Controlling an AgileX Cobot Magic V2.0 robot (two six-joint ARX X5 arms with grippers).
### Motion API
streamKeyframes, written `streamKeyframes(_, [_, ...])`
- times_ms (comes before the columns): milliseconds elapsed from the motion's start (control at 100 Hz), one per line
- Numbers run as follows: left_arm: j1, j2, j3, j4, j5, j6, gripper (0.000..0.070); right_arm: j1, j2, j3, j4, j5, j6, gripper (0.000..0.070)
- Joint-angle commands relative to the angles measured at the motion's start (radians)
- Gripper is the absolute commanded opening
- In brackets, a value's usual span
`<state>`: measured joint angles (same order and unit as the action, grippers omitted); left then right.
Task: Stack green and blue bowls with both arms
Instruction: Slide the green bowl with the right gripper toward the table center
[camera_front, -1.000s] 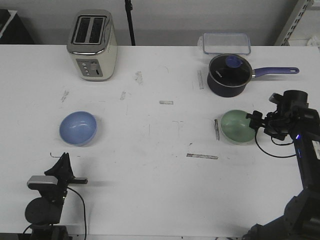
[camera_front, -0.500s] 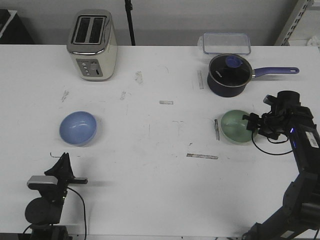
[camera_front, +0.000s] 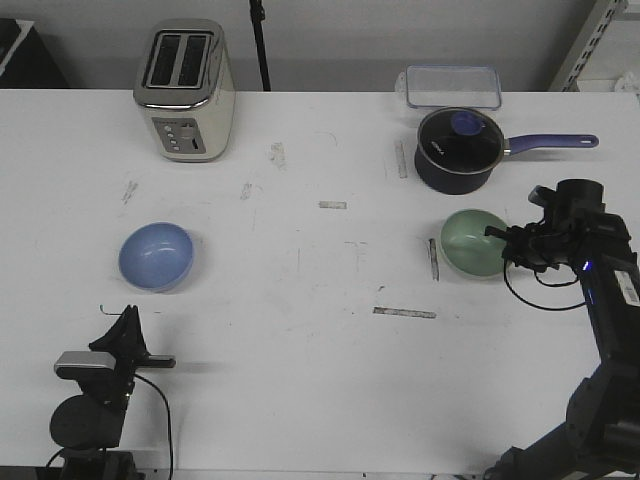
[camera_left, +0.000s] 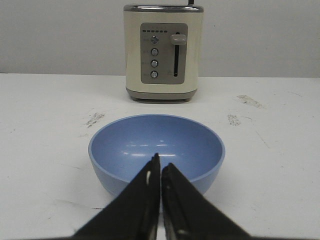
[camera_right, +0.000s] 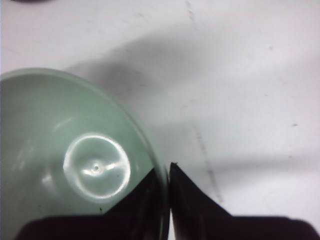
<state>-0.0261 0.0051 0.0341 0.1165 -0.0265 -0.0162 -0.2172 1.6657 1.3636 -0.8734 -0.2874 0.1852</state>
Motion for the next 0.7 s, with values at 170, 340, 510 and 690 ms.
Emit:
streamKeyframes(170, [0.003, -0.002, -0.022, 0.012, 0.001, 0.006, 0.0001, 0.143, -0.01, 0.019, 0.013, -0.007, 0.101, 0.0])
streamKeyframes(340, [0.003, -0.002, -0.022, 0.012, 0.001, 0.006, 0.0001, 0.293, -0.01, 0.018, 0.058, 0.029, 0.192, 0.0])
streamKeyframes(510, [0.003, -0.002, -0.022, 0.012, 0.001, 0.006, 0.0002, 0.448, -0.004, 0.018, 0.079, 0.094, 0.299, 0.0])
streamKeyframes(690, [0.003, -0.002, -0.022, 0.012, 0.001, 0.006, 0.0001, 0.596, 0.025, 0.018, 0.126, 0.15, 0.415, 0.0])
